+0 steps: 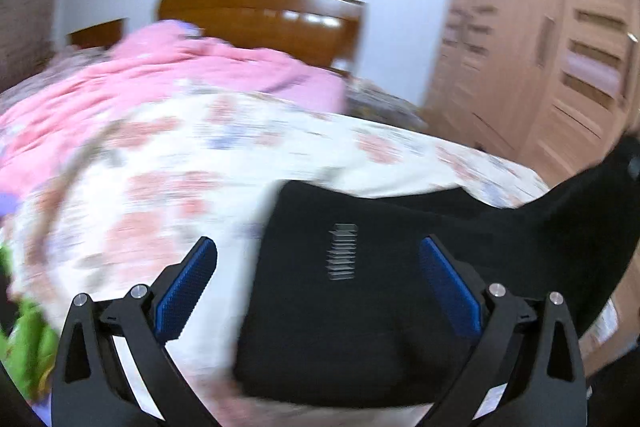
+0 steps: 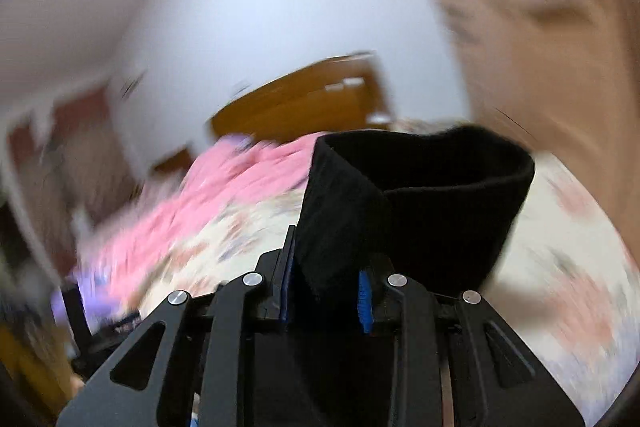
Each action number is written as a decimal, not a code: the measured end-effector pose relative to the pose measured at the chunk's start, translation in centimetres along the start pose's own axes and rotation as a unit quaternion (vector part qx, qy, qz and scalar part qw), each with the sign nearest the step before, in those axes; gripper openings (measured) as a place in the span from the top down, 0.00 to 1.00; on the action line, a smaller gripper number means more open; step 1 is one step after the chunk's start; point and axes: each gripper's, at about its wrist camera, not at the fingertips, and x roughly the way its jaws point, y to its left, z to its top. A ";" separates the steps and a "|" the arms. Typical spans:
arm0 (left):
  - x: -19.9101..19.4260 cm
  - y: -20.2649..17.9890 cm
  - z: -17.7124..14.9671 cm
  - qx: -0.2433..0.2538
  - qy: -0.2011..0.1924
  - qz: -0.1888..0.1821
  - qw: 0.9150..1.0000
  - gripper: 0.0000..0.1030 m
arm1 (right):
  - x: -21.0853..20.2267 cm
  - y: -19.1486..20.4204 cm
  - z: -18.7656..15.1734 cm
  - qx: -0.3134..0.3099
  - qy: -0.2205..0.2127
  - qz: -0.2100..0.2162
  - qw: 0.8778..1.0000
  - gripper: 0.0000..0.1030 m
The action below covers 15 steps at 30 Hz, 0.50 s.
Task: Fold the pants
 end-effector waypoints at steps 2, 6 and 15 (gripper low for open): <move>-1.6 3.0 -0.4 -0.016 -0.006 0.024 1.000 0.02 | 3.3 6.7 -0.8 -0.089 0.021 0.010 0.996 0.74; -3.8 8.3 -1.7 -0.049 -0.011 0.067 0.997 0.02 | 11.3 18.3 -7.9 -0.240 0.099 0.041 0.965 0.74; -4.4 14.9 -5.3 -0.088 0.029 0.107 0.990 0.02 | 13.2 24.0 -16.7 -0.377 0.111 0.014 0.919 0.76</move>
